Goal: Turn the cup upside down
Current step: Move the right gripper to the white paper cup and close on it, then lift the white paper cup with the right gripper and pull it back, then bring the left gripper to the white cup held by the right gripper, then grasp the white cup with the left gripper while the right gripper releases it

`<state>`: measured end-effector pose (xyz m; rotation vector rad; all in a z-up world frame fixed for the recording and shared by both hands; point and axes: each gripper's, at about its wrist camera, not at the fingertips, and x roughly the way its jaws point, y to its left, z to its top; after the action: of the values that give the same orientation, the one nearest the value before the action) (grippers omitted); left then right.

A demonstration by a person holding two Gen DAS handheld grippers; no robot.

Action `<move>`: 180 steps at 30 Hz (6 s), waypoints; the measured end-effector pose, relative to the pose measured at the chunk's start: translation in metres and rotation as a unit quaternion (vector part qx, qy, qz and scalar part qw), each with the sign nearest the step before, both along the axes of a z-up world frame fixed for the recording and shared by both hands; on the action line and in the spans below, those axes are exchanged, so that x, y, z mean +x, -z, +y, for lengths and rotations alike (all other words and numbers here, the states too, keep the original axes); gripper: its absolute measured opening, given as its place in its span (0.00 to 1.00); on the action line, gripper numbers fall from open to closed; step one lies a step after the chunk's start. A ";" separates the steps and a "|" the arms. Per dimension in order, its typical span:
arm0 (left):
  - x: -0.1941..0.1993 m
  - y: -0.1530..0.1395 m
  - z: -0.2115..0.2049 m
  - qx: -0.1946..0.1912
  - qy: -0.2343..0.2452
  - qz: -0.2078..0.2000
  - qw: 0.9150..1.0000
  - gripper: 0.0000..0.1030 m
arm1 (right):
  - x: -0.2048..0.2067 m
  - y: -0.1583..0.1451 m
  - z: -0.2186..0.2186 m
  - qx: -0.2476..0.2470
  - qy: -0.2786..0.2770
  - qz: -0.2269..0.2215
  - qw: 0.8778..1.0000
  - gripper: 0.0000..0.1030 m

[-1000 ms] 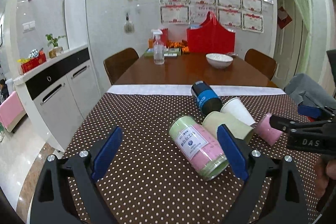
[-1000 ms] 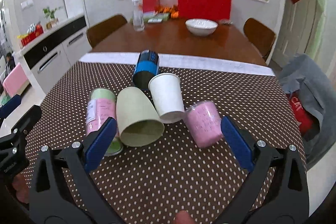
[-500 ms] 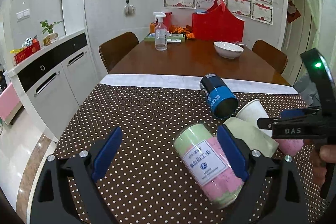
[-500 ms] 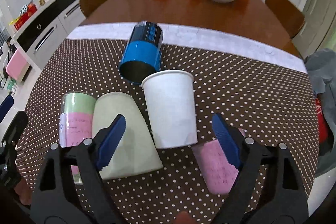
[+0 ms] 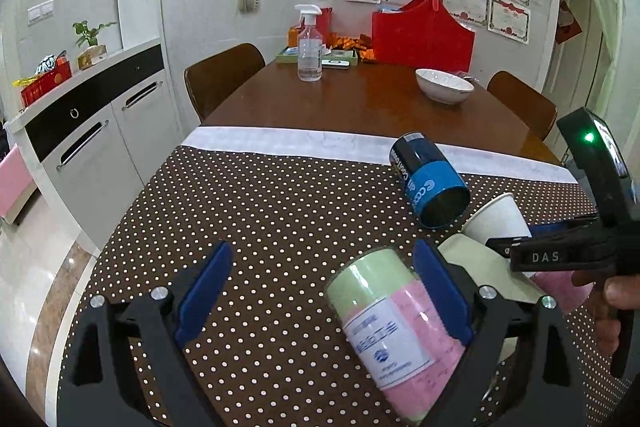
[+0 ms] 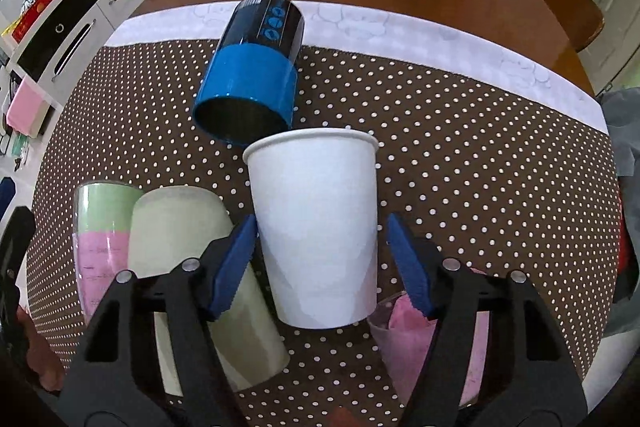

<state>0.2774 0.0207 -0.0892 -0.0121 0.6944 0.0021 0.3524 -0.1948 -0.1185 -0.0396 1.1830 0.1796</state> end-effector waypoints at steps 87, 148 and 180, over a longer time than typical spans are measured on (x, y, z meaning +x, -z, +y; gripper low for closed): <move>-0.221 -0.023 -0.006 0.036 0.033 -0.073 0.996 0.88 | -0.294 -0.033 -0.013 0.115 0.099 -0.234 0.960 0.94; -0.220 0.036 -0.085 0.364 0.756 0.058 0.540 0.87 | -0.268 -0.016 -0.052 0.075 0.213 -0.124 0.966 0.94; -0.190 0.079 -0.124 0.389 0.753 0.143 0.512 0.57 | -0.264 0.009 -0.086 0.116 0.223 -0.103 0.962 0.94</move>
<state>0.0877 -0.1037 -0.1682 1.5393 0.7774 -1.4292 0.0887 -0.2812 -0.1273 0.4040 0.9289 -0.0843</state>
